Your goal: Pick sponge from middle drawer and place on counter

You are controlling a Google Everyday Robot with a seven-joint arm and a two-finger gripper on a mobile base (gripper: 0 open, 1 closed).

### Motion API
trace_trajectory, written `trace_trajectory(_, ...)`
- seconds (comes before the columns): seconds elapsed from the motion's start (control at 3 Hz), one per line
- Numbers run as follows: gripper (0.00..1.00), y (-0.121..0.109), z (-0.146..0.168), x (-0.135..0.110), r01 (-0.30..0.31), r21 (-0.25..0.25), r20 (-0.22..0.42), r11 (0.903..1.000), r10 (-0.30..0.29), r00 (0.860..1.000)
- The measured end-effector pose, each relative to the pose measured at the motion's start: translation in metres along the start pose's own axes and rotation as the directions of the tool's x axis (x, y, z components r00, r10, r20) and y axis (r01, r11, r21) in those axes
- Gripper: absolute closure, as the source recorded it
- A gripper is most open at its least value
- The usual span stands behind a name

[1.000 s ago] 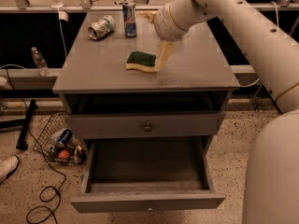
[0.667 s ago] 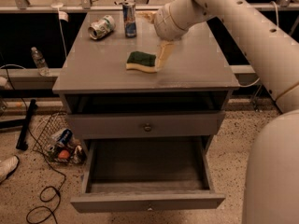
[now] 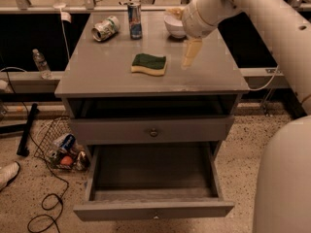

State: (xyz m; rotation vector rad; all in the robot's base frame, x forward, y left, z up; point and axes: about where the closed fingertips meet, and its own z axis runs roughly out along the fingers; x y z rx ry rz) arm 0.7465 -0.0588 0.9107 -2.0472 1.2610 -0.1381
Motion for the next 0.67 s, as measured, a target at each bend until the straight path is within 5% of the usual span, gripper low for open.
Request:
trace_trajectory(0.33, 0.0, 0.004, -0.029, 0.03, -0.079, 0.073, -0.046, 0.9942, 0.083, 0.995)
trace_trajectory(0.67, 0.0, 0.02, -0.05, 0.066, -0.186, 0.184, -0.051, 0.965, 0.199, 0.979)
